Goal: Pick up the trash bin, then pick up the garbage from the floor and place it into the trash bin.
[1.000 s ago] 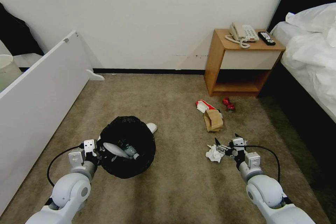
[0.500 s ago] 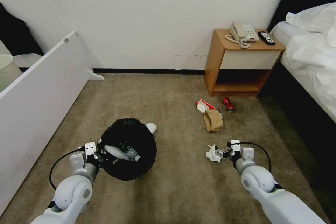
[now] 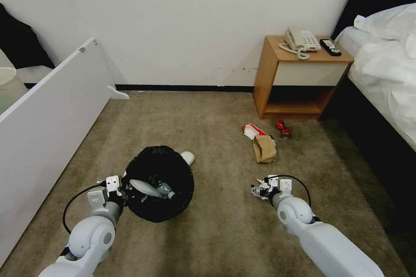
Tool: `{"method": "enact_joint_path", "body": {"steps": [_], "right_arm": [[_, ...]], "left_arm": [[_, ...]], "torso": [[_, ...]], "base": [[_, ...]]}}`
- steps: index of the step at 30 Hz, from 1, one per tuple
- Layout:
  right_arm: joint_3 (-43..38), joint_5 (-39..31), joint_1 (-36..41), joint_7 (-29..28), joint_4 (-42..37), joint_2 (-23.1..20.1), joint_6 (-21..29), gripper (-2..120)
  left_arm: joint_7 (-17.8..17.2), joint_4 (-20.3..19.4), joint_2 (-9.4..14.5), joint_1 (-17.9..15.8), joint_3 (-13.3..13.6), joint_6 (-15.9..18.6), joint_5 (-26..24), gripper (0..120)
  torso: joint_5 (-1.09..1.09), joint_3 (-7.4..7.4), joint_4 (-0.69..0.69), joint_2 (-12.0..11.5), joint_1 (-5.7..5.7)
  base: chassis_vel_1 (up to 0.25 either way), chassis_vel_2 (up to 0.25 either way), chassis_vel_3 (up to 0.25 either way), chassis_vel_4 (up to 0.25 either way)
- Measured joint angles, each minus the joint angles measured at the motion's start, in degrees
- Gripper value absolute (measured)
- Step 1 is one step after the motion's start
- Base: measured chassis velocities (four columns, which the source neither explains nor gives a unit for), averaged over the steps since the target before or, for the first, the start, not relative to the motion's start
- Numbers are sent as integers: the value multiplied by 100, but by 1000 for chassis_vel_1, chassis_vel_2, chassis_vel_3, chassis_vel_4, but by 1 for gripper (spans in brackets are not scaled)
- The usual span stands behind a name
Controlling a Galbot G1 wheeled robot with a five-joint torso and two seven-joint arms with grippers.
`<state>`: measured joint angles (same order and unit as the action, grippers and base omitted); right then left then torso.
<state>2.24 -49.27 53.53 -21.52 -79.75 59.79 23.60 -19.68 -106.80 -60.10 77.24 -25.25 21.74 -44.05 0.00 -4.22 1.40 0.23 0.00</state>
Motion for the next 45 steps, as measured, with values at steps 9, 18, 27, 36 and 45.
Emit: {"method": "enact_joint_path", "body": {"steps": [9,18,27,36,45], "right_arm": [[80,52,-233,16,586,351,-36,100],[-123,315,-225,178,1044,427,-201,100],[-421,589,-157,303,1274,552,-357,100],[-525,840,-160,361,1470,622,-487,100],[-576,1016,-269,371,1768,782,-609,100]], "left_arm": [[15,15,6,-34,76,-11,-37,0],[16,74,17,-113,158,-32,-49,0],[17,158,-2,-185,221,-45,-37,0],[17,223,-7,-205,222,-71,-30,0],[34,253,8,-203,209,-92,-29,0]], "torso": [[1,0,-1,0,0],[0,0,1,0,0],[1,0,0,0,0],[1,1,0,0,0],[0,0,0,0,0]], "base": [[0,0,0,0],[0,0,0,0],[0,0,0,0],[0,0,0,0],[0,0,0,0]]}}
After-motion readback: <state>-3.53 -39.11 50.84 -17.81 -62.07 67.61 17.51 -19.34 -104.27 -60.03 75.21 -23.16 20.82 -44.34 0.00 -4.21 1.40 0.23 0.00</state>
